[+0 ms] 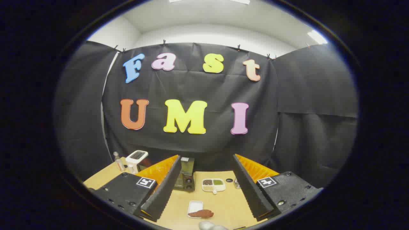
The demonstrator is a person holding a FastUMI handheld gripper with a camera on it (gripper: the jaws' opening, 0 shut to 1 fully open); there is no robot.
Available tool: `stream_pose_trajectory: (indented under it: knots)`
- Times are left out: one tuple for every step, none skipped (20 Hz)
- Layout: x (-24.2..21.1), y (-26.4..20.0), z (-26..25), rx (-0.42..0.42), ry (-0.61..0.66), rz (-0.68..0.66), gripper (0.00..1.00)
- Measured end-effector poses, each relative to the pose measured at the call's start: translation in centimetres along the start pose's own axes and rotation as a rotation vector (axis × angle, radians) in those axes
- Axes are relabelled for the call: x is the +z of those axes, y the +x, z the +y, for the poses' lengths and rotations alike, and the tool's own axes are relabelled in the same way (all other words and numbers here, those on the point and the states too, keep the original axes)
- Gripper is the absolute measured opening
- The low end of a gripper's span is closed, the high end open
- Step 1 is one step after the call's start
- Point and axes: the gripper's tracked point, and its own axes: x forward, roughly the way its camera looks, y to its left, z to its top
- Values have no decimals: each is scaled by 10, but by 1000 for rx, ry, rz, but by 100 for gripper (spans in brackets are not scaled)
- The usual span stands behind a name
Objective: Open the toaster oven, put the food inside, and close the toaster oven door.
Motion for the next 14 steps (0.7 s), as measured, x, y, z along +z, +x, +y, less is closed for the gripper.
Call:
stream_pose_trajectory:
  knots:
    - [-1, 0, 2, -1, 0, 2, 100]
    - [0, 1, 3, -2, 3, 1, 100]
    - [-1, 1, 6, 1, 5, 2, 100]
    - [-1, 1, 8, 3, 4, 2, 100]
    - [-2, 2, 9, 0, 1, 3, 100]
    - [-2, 3, 11, 1, -3, 2, 100]
    - [-2, 3, 12, -1, -5, 3, 100]
    - [-3, 4, 14, -2, -6, 3, 100]
    - [-4, 5, 16, -5, -10, 4, 100]
    - [-4, 5, 17, -7, -11, 2, 100]
    - [-3, 5, 21, -3, -10, -2, 100]
    - [-2, 6, 21, -6, -10, -5, 100]
    - [-2, 6, 23, -7, -13, -7, 100]
    - [-3, 7, 24, -9, -13, -5, 100]
